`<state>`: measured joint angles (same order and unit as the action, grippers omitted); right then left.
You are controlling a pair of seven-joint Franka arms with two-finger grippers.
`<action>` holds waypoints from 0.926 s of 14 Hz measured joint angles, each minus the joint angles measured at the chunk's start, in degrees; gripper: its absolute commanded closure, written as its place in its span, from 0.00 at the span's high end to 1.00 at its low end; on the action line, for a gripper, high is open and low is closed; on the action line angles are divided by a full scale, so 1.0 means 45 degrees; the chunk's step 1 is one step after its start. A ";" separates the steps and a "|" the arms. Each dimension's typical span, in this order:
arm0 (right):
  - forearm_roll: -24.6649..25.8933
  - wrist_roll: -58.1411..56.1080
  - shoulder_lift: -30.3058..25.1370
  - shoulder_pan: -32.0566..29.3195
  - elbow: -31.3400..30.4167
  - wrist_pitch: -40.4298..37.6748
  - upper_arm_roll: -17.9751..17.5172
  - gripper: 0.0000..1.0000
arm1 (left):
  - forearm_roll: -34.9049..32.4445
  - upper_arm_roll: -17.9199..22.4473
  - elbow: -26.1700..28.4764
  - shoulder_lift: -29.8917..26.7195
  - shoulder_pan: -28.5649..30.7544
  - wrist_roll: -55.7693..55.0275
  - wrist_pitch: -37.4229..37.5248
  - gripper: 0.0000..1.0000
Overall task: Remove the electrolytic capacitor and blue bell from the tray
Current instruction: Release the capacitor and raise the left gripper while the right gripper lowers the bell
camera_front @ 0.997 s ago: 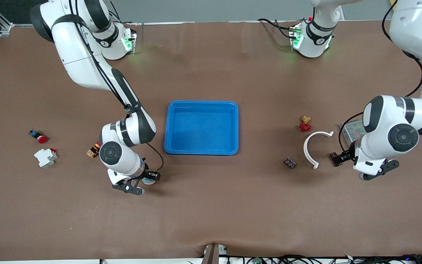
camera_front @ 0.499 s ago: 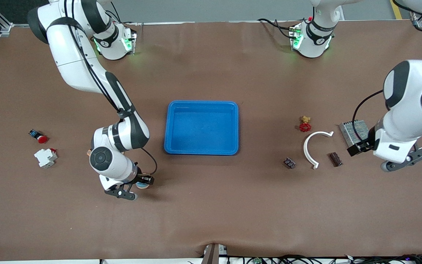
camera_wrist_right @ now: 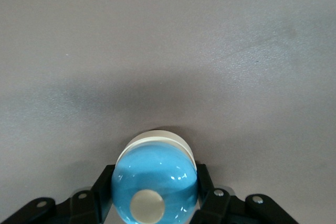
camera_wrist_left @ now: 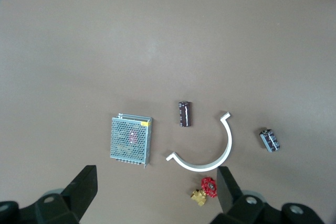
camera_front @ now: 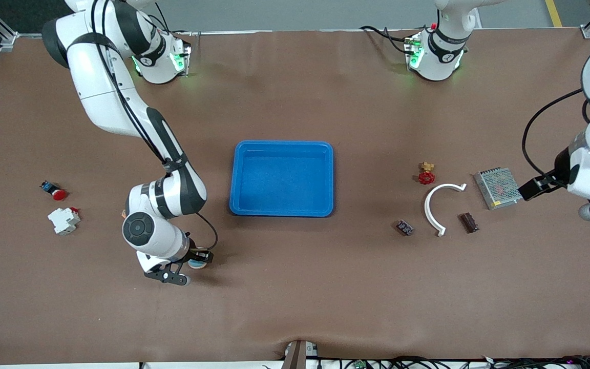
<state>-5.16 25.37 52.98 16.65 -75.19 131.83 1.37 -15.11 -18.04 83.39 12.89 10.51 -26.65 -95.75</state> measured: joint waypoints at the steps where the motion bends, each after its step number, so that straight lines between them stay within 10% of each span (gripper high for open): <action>1: 0.0002 -0.0005 0.0015 -0.0015 0.0005 0.0000 0.0000 0.72 | 0.0002 0.0000 -0.0074 -0.0153 0.0000 0.0274 0.0077 1.00; 2: 0.0003 -0.0011 0.0016 -0.0030 0.0009 0.0000 0.0000 1.00 | 0.0006 0.0000 -0.0108 -0.0334 -0.0003 0.0492 0.0114 1.00; 6: 0.0004 -0.0043 0.0017 -0.0060 0.0095 -0.0031 0.0000 1.00 | 0.0912 0.0145 -0.0114 -0.1082 -0.0174 0.1169 0.0257 1.00; 13: 0.0016 -0.1188 -0.0194 -0.0591 0.1275 -0.2618 0.0019 1.00 | 0.2632 0.3333 0.0501 -0.2175 -0.1786 0.5465 0.0365 1.00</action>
<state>-5.08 20.02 52.11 13.99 -69.45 120.05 1.46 -3.26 -3.04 85.64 3.10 2.48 -2.05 -94.11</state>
